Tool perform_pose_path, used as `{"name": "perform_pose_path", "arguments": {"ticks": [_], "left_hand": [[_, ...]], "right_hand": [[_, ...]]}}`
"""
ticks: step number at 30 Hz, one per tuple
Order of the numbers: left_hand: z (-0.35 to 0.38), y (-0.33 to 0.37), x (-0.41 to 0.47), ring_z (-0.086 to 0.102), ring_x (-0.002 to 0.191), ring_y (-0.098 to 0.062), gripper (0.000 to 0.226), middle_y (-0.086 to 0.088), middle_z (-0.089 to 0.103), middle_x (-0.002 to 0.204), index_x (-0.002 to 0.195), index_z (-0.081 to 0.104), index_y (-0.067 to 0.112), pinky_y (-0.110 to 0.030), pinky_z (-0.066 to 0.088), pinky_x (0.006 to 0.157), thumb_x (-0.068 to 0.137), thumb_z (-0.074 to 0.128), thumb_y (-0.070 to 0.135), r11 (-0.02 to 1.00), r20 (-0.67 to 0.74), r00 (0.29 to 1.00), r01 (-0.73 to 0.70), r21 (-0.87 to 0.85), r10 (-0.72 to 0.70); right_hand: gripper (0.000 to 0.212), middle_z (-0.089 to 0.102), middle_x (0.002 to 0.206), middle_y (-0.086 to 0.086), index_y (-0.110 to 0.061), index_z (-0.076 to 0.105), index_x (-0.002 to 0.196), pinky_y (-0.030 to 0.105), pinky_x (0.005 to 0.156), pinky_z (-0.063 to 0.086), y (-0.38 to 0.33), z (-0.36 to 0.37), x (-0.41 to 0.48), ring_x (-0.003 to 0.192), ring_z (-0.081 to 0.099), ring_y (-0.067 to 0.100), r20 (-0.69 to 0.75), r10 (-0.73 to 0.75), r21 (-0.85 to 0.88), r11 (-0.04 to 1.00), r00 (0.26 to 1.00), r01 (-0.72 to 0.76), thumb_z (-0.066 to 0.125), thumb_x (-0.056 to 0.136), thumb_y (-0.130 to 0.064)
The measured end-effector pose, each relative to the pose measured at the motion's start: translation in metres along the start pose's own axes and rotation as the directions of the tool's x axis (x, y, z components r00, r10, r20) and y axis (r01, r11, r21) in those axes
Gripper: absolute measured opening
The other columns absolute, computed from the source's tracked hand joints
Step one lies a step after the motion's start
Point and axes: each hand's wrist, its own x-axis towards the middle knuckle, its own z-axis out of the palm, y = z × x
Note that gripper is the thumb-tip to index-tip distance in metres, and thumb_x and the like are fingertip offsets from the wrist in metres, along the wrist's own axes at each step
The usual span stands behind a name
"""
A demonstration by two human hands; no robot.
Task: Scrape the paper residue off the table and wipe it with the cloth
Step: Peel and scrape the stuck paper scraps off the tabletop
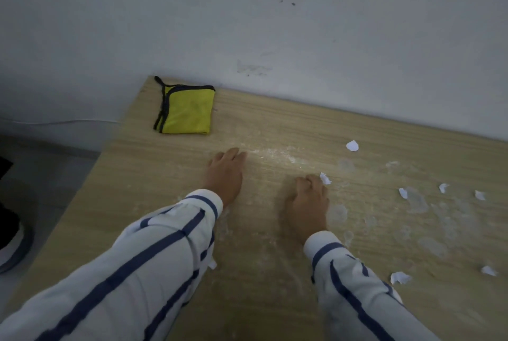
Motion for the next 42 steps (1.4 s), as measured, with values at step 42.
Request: {"name": "perform_pose_path", "arguments": {"ticks": [42], "left_hand": [[-0.008, -0.011, -0.191, 0.054, 0.109, -0.023, 0.035, -0.008, 0.054, 0.126, 0.130, 0.053, 0.013, -0.024, 0.038, 0.090, 0.097, 0.046, 0.022, 0.891, 0.056, 0.940, 0.338, -0.303, -0.338]], "right_hand": [[0.037, 0.054, 0.129, 0.014, -0.009, 0.052, 0.130, 0.036, 0.097, 0.042, -0.070, 0.027, -0.123, 0.116, 0.050, 0.029, 0.368, -0.382, 0.382, 0.893, 0.848, 0.237, 0.043, 0.094, -0.013]]}}
